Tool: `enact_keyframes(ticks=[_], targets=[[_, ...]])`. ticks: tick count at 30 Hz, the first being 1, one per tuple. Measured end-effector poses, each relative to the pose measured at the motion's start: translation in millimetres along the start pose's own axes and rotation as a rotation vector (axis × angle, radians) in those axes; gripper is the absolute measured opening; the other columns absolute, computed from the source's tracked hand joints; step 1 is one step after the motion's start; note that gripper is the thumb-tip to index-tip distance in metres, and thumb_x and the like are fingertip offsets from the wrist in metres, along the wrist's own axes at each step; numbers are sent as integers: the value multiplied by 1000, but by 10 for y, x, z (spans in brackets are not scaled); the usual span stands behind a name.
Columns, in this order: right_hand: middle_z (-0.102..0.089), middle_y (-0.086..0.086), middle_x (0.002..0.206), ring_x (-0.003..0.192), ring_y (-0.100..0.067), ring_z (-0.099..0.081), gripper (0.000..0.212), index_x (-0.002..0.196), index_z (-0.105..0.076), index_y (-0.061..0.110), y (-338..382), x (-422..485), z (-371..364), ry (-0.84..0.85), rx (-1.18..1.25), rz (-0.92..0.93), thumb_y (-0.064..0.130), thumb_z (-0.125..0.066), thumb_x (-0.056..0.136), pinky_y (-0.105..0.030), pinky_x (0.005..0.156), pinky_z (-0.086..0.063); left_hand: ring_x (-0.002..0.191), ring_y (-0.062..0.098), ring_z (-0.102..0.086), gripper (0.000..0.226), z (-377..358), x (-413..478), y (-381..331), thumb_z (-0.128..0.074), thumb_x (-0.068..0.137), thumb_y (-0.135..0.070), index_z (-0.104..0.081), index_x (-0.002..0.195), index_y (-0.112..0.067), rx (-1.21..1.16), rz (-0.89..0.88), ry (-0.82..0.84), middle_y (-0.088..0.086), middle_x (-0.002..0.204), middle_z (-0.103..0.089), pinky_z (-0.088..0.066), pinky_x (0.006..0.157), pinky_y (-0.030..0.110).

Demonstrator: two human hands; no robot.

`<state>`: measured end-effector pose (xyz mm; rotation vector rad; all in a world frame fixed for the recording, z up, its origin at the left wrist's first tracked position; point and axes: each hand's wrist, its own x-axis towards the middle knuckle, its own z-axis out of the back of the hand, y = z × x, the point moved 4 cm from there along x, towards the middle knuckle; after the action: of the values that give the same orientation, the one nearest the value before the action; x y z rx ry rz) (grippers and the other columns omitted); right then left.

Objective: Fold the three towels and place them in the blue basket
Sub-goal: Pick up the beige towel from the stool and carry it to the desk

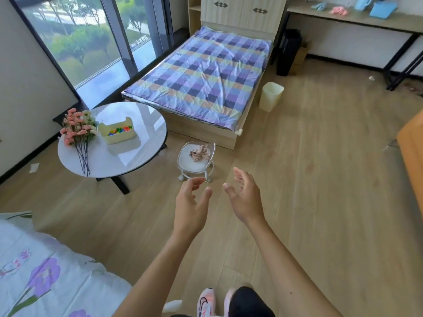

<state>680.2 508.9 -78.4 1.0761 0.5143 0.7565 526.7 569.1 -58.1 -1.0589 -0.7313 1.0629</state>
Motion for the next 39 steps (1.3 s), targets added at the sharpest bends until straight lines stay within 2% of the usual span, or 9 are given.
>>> enact_keyframes(ticks=[5,10,14,19,22,25,29,34,39], targets=[[-55,8,128,121,-8,-55,49,137,-54,22,-174,1022,-186,27,-14,-9,26,-68,90,-28,101,-44,110,8,-60,22,-282,940,175,-65,93,-25,-65,115,-20,27,51,-4,-8,114,-66,-51,96,36],[-58,3,127,119,-10,-57,46,132,-58,22,-449,2164,-388,71,-20,-26,25,-70,88,-32,101,-47,109,5,-60,21,-689,1958,368,-66,93,-25,-66,113,-19,49,97,-7,-8,112,-66,-50,93,30],[-58,2,131,121,-11,-57,45,131,-58,22,-622,2985,-539,143,-47,-52,24,-69,88,-26,97,-46,107,4,-60,23,-967,2719,498,-66,93,-28,-65,114,-18,96,144,-15,-6,114,-66,-50,90,27],[-58,1,127,120,-14,-58,46,130,-59,21,-805,3834,-720,202,-82,-99,24,-69,86,-26,95,-47,108,9,-60,29,-1255,3554,794,-65,93,-31,-65,118,-15,181,215,30,-5,118,-64,-51,92,32],[-58,2,126,119,-16,-58,45,130,-59,21,-976,4263,-894,228,-96,-130,24,-69,86,-33,100,-48,110,14,-60,31,-1453,4068,1092,-67,92,-29,-65,118,-12,233,263,78,0,119,-64,-51,94,35],[-58,1,126,118,-17,-58,45,130,-59,20,-1245,4659,-1126,232,-113,-175,23,-68,86,-37,102,-48,112,16,-59,31,-1702,4572,1509,-66,92,-30,-65,118,-12,299,311,154,2,120,-63,-49,94,33],[-57,3,125,115,-13,-58,44,131,-59,22,-1747,5093,-1464,223,-128,-243,23,-67,87,-33,99,-48,111,19,-57,30,-2064,5159,2247,-64,93,-31,-65,117,-14,388,372,267,5,119,-60,-44,90,29],[-56,2,132,118,-11,-56,47,134,-57,19,-2568,5546,-1906,219,-144,-305,24,-67,88,-25,98,-44,125,26,-48,36,-2523,5793,3409,-61,92,-32,-64,122,-13,550,408,384,10,131,-55,-40,103,37],[-56,3,130,116,-10,-56,46,133,-58,19,-3374,5765,-2185,187,-156,-338,22,-69,88,-21,95,-42,133,31,-39,44,-2978,6292,4385,-58,91,-32,-61,131,-14,724,347,472,13,141,-47,-35,112,43]])
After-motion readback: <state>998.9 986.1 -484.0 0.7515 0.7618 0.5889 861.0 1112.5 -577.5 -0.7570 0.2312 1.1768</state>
